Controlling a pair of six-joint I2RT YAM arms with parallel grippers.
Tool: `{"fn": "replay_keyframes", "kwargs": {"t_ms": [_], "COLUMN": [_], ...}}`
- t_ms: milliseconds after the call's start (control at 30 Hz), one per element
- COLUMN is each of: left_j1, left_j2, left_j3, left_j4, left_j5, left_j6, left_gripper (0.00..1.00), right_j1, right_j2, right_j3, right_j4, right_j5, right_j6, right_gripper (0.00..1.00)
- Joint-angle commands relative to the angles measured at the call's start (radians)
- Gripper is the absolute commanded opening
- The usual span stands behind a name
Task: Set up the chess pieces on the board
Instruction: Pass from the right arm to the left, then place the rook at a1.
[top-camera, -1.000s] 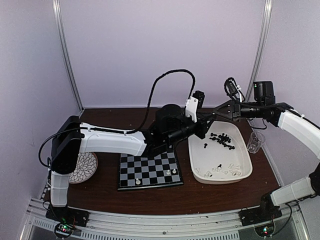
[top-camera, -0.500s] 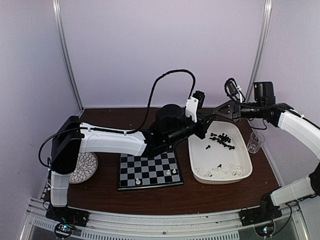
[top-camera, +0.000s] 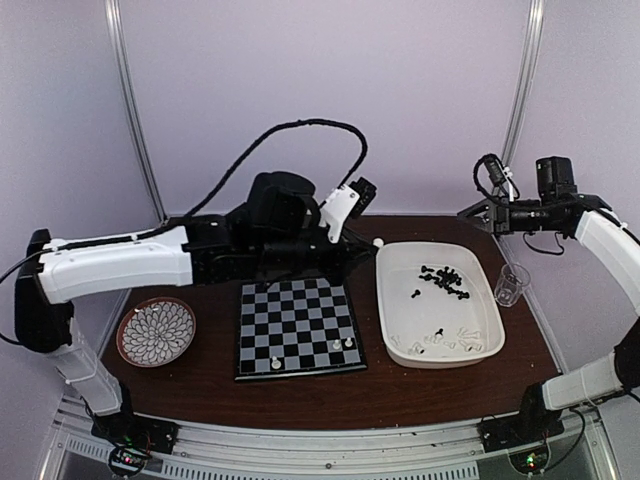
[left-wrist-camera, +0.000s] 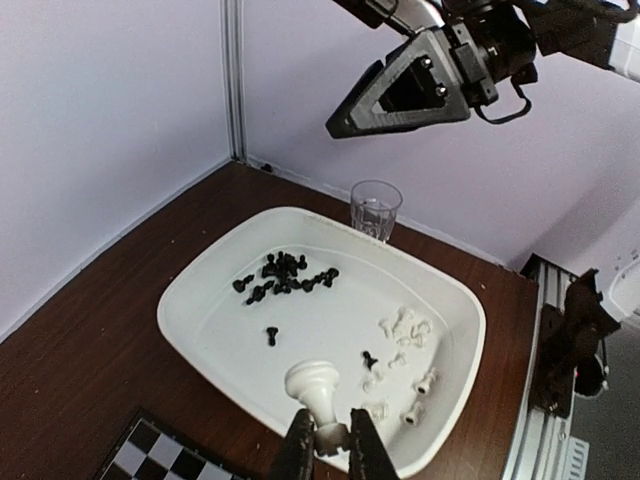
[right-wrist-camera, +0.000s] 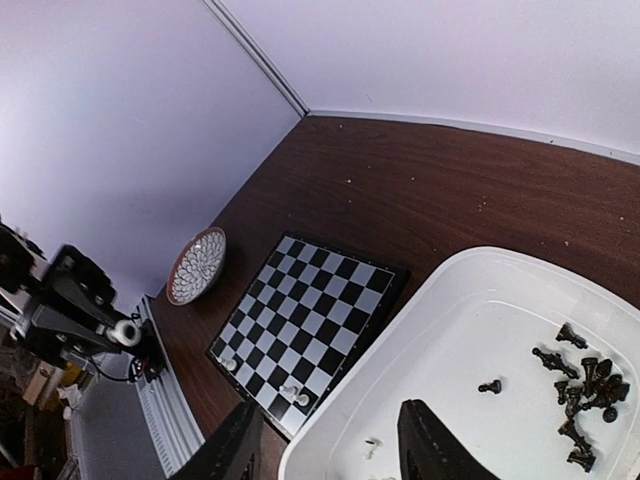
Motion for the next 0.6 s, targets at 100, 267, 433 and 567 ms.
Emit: {"fn": "replay_keyframes", "kwargs": {"t_ms": [100,267,433,567], "left_j1": [0.022,0.049,0.098,0.150], "left_j2": [-0.169,-0.217,-0.242,-0.237], "left_j3": [0.048,0.029,-0.098,-0.193], "left_j4": [-0.829,-1.105,-1.182,-1.166], "left_j5": [-0.072,-0.078,0.001,0.082], "left_j6": [0.026,-0.056,-0.121,-0.141], "left_gripper": [0.00,0.00,0.00,0.00], "right_j1": [-0.005,-0.004,-0.004,-0.004], "right_j2": [-0.004,0.019,0.045,0.043], "right_j3": [-0.050,-0.101,-0.148,-0.157], "right_j4": [-0.149,-0.128,-0.113,-0.111], "right_j5": [0.112,0.151,0.195,0.203], "right_j6": [-0.298,-0.386,-0.430,-0.440], "right_gripper": [0.50,0.50,0.50,0.50]}}
